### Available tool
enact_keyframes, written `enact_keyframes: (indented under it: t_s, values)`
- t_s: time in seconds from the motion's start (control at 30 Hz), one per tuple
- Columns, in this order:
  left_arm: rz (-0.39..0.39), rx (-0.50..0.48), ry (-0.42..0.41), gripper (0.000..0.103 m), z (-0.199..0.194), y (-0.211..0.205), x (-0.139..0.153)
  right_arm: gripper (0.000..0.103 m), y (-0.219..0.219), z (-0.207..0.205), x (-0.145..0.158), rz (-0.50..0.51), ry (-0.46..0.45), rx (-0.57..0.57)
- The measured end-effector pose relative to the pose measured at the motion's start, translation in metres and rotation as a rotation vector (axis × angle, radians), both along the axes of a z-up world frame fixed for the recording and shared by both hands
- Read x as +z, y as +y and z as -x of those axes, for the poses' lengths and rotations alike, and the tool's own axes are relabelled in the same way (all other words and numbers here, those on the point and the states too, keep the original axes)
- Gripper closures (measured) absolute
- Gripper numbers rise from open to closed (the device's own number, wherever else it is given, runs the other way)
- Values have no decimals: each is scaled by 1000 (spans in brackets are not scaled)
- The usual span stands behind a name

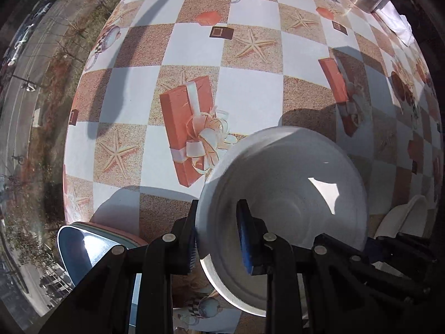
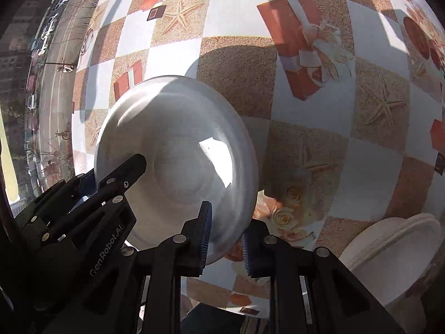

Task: Organize plates and bowls
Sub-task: 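Carry the bowl beside the other white bowl and open both grippers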

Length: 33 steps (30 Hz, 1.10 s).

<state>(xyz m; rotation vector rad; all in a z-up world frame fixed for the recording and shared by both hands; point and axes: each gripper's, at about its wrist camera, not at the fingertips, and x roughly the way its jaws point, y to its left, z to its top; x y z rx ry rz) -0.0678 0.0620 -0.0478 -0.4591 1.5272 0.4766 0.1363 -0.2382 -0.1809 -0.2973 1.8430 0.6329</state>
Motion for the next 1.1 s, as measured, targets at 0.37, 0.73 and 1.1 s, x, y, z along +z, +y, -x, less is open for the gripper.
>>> enact_keyframes:
  t_s: [0.37, 0.73, 1.1]
  values:
    - [-30, -204, -63, 75, 16, -52, 35, 80, -39, 26, 38, -16, -79, -76]
    - [-28, -430, -120, 75, -19, -130, 60, 80, -125, 47, 64, 10, -150, -262]
    - [-70, -462, -64, 27, -53, -174, 48, 80, -189, 8, 54, 62, -163, -292]
